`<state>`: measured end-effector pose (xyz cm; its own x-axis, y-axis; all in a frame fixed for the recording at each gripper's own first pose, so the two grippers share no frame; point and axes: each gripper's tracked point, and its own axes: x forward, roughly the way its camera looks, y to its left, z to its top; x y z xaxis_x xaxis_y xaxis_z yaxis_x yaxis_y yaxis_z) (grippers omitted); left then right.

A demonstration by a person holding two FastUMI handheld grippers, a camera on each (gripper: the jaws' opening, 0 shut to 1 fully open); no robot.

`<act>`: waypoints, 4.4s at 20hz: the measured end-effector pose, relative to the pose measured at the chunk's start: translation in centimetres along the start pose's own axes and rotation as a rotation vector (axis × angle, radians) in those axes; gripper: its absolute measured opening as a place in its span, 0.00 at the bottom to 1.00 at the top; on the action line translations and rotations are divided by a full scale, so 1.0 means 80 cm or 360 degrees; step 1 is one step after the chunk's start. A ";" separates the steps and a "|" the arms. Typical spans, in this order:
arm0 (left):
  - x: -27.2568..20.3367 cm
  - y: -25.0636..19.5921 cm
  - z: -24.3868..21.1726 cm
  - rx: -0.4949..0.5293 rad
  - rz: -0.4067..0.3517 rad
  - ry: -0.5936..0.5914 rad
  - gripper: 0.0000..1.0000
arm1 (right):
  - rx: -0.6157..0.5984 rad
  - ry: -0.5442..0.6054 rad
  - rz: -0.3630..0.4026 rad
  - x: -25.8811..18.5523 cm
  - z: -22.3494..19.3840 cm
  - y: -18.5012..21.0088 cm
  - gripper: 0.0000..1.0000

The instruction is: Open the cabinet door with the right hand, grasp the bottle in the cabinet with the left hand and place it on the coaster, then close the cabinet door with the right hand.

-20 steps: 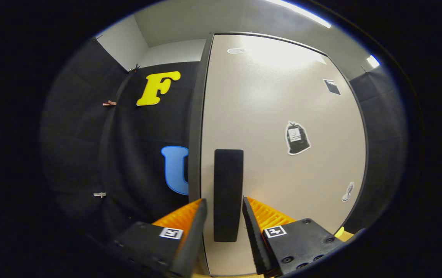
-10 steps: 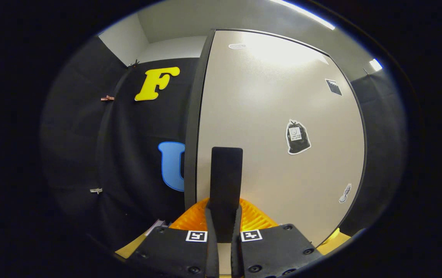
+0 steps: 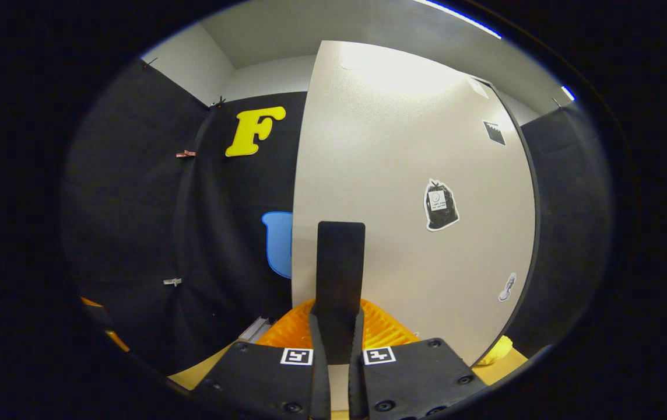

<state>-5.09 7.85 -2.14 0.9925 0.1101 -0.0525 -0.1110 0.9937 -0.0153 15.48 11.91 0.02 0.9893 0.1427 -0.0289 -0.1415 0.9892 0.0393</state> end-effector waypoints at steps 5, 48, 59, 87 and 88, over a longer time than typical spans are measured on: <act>-0.016 -0.046 -0.010 -0.0087 -0.0059 0.0043 0.88 | 0.0030 0.0007 0.0047 -0.053 0.008 -0.016 0.16; 0.152 -0.366 -0.003 0.0090 -0.0557 -0.0035 0.87 | -0.0084 0.0000 -0.0285 -0.288 0.035 -0.355 0.06; 0.277 -0.359 0.011 0.0134 -0.0284 -0.0112 0.87 | 0.0002 -0.0107 -0.0357 -0.349 0.055 -0.434 0.06; 0.545 -0.325 -0.036 0.0124 -0.0124 0.0042 0.87 | -0.0271 -0.0500 -0.1425 -0.350 0.086 -0.724 0.99; 0.547 -0.325 -0.037 0.0130 -0.0126 0.0043 0.87 | -0.0245 -0.0489 -0.1425 -0.350 0.081 -0.724 0.99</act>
<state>41.11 -13.26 -7.02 0.9962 0.0319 -0.0814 -0.0270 0.9978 0.0608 -3.78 -49.63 5.06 0.6953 -0.6620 0.2797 0.6900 0.7238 -0.0023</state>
